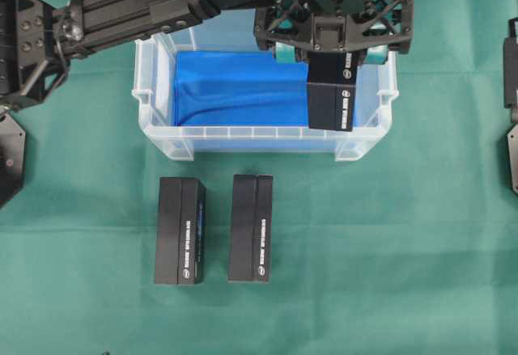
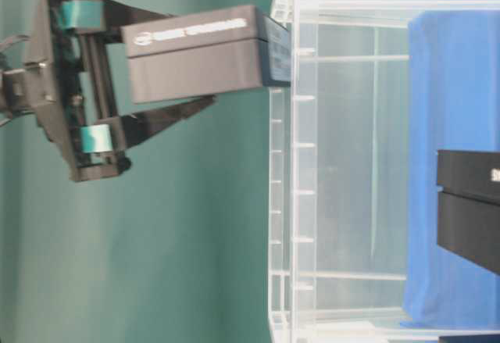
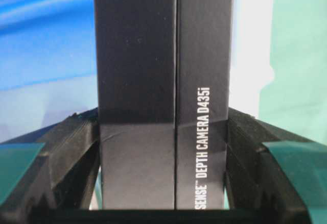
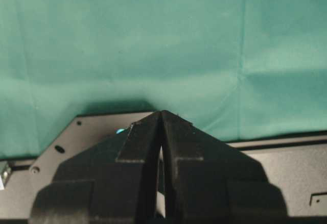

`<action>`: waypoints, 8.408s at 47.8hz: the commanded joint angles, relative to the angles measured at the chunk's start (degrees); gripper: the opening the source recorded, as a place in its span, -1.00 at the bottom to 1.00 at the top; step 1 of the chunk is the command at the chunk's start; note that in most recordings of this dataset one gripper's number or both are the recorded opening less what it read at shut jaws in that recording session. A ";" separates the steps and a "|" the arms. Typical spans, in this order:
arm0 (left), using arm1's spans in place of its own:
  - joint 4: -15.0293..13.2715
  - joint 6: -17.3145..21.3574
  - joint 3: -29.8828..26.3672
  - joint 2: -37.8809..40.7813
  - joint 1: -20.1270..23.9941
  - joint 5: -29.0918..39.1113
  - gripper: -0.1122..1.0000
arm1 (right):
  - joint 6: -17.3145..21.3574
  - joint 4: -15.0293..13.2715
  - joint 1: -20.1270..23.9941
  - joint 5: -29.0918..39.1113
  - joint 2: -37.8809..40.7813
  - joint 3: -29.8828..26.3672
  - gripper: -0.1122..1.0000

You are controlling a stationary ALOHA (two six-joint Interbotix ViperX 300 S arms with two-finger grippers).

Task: Take the box out of the case with the left arm.
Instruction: 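Close the left gripper on the right box and lift it, then carry the held box out of the case to the front right, then lower the box onto the cloth right of the others and release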

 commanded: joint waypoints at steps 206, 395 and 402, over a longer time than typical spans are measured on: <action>3.87 -24.61 14.85 -3.52 -21.71 -10.99 0.27 | 0.35 0.35 0.09 0.09 -0.09 -0.97 -0.75; 5.54 -22.68 25.31 -11.25 -21.09 -22.06 0.85 | 0.35 0.35 0.00 0.00 -1.05 -0.88 -0.75; 5.54 -22.50 25.22 -11.25 -21.09 -21.27 0.85 | 0.35 0.35 0.00 -0.09 -1.05 -0.88 -0.75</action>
